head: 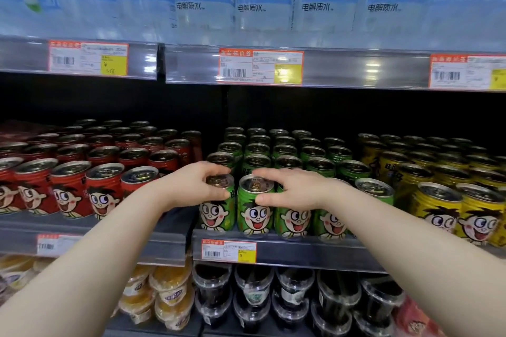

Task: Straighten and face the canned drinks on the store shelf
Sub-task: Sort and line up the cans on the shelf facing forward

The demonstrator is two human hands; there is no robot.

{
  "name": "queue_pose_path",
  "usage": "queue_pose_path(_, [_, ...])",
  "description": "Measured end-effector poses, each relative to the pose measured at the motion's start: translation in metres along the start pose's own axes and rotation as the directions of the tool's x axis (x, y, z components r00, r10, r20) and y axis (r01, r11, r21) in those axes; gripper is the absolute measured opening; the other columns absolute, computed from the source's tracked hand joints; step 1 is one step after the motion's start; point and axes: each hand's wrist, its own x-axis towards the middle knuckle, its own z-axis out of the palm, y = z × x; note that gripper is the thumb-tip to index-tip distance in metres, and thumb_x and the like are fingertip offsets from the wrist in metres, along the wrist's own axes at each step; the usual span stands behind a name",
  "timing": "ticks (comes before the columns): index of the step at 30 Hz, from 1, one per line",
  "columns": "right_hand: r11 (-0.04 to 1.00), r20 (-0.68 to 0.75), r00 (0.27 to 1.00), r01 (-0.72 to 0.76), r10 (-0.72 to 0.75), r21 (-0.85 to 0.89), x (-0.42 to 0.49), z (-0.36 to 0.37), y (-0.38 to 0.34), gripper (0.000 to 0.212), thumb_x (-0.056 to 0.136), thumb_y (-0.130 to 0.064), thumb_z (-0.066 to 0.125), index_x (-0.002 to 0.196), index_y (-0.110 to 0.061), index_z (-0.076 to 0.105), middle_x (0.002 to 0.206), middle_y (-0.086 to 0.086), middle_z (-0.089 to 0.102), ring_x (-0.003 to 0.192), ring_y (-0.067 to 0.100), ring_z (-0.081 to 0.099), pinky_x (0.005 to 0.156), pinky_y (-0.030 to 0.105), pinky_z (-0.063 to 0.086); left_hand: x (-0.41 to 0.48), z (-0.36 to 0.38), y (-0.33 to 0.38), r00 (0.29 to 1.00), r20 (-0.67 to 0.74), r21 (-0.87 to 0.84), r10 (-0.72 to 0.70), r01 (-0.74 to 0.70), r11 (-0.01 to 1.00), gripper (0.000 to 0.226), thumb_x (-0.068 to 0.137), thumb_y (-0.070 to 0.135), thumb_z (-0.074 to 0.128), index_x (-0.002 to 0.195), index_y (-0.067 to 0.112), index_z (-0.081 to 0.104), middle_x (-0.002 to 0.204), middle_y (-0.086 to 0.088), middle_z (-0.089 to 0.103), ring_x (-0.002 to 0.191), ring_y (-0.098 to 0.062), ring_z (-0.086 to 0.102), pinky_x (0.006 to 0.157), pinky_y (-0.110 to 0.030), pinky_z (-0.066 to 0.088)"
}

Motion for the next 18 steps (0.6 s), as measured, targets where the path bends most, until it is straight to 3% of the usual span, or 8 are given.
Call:
queue_pose_path(6, [0.999, -0.005, 1.000, -0.010, 0.010, -0.035, -0.001, 0.000, -0.001, 0.071, 0.081, -0.072, 0.040, 0.143, -0.049, 0.014, 0.156, -0.001, 0.024, 0.142, 0.026, 0.023, 0.110, 0.043, 0.027, 0.002, 0.002, 0.002, 1.000, -0.002, 0.100, -0.010, 0.011, 0.995, 0.062, 0.082, 0.033, 0.067, 0.138, 0.027, 0.040, 0.146, 0.002, 0.036, 0.129, -0.017, 0.040, 0.096, -0.022, 0.036])
queue_pose_path(10, [0.998, -0.017, 1.000, -0.018, 0.018, -0.053, -0.003, 0.000, -0.002, 0.072, 0.081, -0.072, 0.039, 0.143, -0.048, 0.013, 0.155, 0.002, 0.025, 0.141, 0.028, 0.023, 0.109, 0.044, 0.028, 0.006, 0.009, 0.018, 0.999, -0.030, 0.418, -0.011, 0.023, 0.908, 0.078, 0.072, 0.054, 0.066, 0.139, 0.030, 0.033, 0.145, 0.001, 0.035, 0.132, -0.021, 0.034, 0.107, -0.038, 0.032])
queue_pose_path(14, [0.998, -0.045, 0.999, -0.017, 0.014, -0.062, -0.001, 0.002, 0.001, 0.076, 0.081, -0.072, 0.040, 0.146, -0.040, 0.014, 0.155, 0.004, 0.026, 0.141, 0.028, 0.025, 0.109, 0.042, 0.028, 0.008, 0.028, 0.031, 0.996, 0.034, 0.525, 0.084, -0.090, 0.846, 0.088, 0.075, 0.063, 0.057, 0.146, 0.035, 0.014, 0.149, 0.006, 0.029, 0.138, -0.019, 0.026, 0.110, -0.040, 0.027])
queue_pose_path(16, [0.998, -0.095, 0.995, 0.003, 0.003, 0.062, -0.003, 0.002, 0.002, 0.075, 0.083, -0.069, 0.041, 0.146, -0.035, 0.019, 0.154, 0.003, 0.028, 0.139, 0.025, 0.029, 0.109, 0.039, 0.030, 0.009, 0.031, 0.031, 0.996, 0.047, 0.604, 0.079, -0.091, 0.792, 0.085, 0.079, 0.066, 0.049, 0.147, 0.036, 0.009, 0.151, 0.008, 0.029, 0.139, -0.018, 0.023, 0.111, -0.040, 0.026])
queue_pose_path(18, [0.948, -0.208, 0.978, 0.039, 0.029, 0.315, -0.006, 0.000, 0.002, 0.066, 0.088, -0.061, 0.041, 0.144, -0.028, 0.031, 0.149, 0.005, 0.036, 0.136, 0.022, 0.035, 0.110, 0.036, 0.032, 0.008, 0.030, 0.032, 0.997, 0.061, 0.621, 0.049, -0.076, 0.780, 0.084, 0.079, 0.068, 0.045, 0.147, 0.036, 0.007, 0.152, 0.008, 0.027, 0.140, -0.017, 0.021, 0.112, -0.040, 0.023])
